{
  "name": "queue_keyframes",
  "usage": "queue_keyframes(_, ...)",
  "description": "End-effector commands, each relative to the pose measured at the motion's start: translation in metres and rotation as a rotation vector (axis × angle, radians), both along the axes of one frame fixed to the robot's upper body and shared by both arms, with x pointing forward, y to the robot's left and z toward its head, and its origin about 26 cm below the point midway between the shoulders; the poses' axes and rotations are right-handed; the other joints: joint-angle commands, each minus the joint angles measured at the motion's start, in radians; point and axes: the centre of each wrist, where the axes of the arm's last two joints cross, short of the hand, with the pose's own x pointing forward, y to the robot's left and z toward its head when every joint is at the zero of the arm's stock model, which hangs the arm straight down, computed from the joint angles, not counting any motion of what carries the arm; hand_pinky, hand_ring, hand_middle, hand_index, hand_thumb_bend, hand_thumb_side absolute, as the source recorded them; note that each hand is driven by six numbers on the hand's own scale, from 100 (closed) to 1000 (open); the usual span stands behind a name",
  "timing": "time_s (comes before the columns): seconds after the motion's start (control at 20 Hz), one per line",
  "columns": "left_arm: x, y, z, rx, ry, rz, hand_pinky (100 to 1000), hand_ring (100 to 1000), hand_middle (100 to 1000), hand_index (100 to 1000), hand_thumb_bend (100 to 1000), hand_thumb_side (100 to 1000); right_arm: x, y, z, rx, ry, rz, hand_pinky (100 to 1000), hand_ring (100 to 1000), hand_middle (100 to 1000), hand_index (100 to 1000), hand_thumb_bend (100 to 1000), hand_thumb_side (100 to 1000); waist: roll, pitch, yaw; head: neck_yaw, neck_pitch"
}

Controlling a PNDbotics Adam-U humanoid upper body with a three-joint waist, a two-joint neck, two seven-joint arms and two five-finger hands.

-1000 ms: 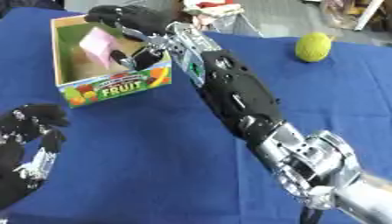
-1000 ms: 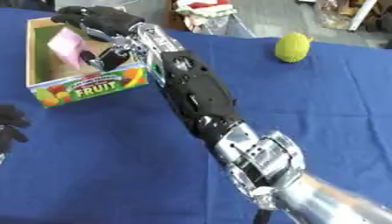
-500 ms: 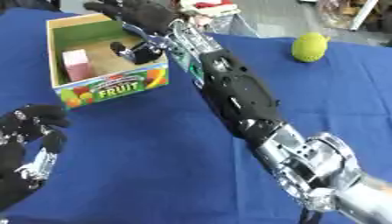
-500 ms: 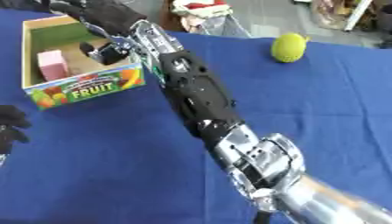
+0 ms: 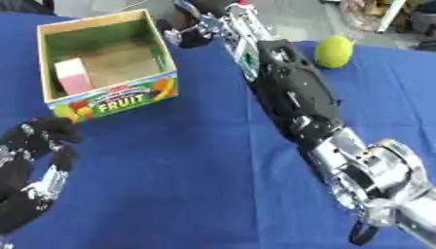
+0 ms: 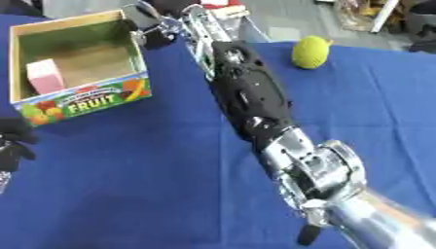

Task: Pick up objects on the table and place them in the box.

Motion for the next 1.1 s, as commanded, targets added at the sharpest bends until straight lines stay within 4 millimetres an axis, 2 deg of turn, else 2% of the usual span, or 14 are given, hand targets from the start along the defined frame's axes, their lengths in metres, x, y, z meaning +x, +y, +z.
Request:
queue_keyframes(0.05, -0.001, 0.007, 0.006, 0.015, -0.025, 0.023, 510, 637, 636, 770, 224, 464, -0.001, -0.039, 0.03, 0.125, 0.002, -0.092, 899, 882, 922, 1000, 100, 117, 0.006, -0.016, -0.014, 0.013, -0.013)
queue_keyframes(0.2, -0.001, 0.008, 0.006, 0.018, -0.026, 0.033, 510, 637, 636, 771, 225, 465, -0.001, -0.066, 0.031, 0.214, 0.044, -0.179, 897, 877, 908, 1000, 100, 145, 0.004, -0.016, -0.034, 0.019, -0.017)
queue_keyframes(0.4, -0.001, 0.01, 0.006, 0.02, -0.026, 0.043, 511, 637, 636, 771, 226, 465, 0.001, -0.104, 0.02, 0.294, 0.096, -0.318, 899, 876, 903, 1000, 100, 180, 0.002, -0.017, -0.048, 0.021, -0.021)
queue_keyframes(0.55, -0.001, 0.012, 0.005, 0.021, -0.026, 0.05, 511, 637, 636, 770, 226, 465, 0.003, -0.131, 0.003, 0.332, 0.146, -0.432, 900, 876, 903, 1000, 100, 230, 0.0, -0.018, -0.056, 0.02, -0.029)
queue_keyframes(0.85, -0.002, 0.013, 0.005, 0.023, -0.027, 0.059, 511, 636, 636, 771, 226, 465, 0.003, -0.173, -0.038, 0.392, 0.262, -0.635, 900, 875, 902, 1000, 100, 337, -0.003, -0.018, -0.062, 0.018, -0.037)
queue_keyframes(1.1, -0.002, 0.014, 0.005, 0.023, -0.029, 0.063, 511, 636, 636, 771, 226, 465, -0.001, -0.195, -0.064, 0.425, 0.325, -0.732, 899, 874, 893, 1000, 100, 373, -0.002, -0.016, -0.063, 0.025, -0.04)
